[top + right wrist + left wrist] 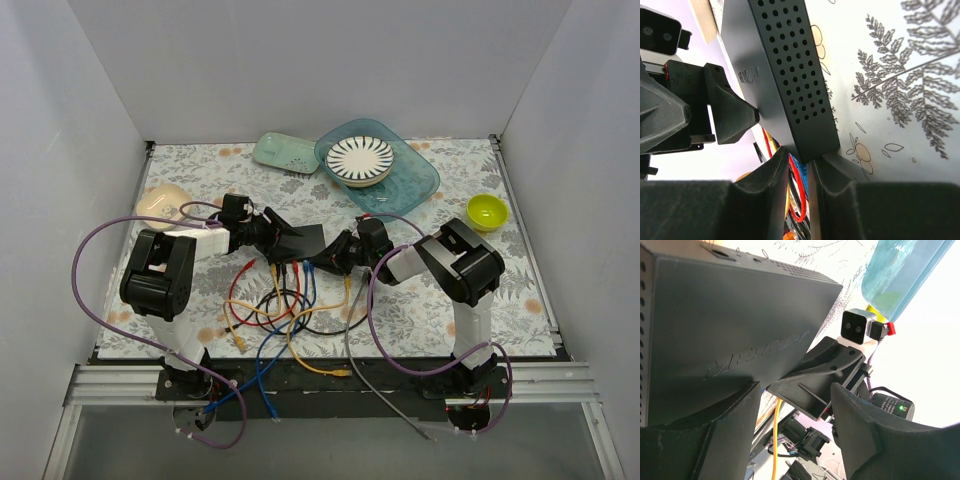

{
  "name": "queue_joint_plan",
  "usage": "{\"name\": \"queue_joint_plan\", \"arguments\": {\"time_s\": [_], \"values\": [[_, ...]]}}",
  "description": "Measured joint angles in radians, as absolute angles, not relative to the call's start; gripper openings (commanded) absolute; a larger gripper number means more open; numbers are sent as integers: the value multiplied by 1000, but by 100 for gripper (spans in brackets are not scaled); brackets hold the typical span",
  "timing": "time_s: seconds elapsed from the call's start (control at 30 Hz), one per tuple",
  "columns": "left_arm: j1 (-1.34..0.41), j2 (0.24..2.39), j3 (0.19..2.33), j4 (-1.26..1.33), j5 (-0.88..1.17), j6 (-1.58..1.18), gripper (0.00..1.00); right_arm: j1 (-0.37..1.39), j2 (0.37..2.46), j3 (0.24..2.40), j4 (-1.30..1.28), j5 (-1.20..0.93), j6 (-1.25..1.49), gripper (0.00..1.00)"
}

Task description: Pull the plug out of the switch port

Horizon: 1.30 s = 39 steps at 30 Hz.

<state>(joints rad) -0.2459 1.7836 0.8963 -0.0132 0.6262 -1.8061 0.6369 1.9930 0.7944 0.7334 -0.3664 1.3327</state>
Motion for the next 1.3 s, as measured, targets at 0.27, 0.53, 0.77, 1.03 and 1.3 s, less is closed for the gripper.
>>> {"name": "queue_joint_plan", "arguments": {"time_s": [0.27, 0.53, 0.77, 1.03, 1.3], "values": [[-245, 1783, 894, -14, 629, -1808, 59, 635, 1998, 794, 739, -373, 1329, 1], [-245, 1783, 895, -14, 630, -1816, 59, 628, 1998, 802, 727, -418, 1251, 12], [-245, 1783, 892, -17, 636, -1824, 59, 630, 1998, 770, 769, -438, 1255, 37], [-245, 1779, 881, -2, 637, -1831, 59, 635, 2024, 812, 760, -448, 1280, 36], [-245, 1770, 865, 11, 637, -1831, 59, 638, 2049, 830, 775, -451, 1314, 34]]}}
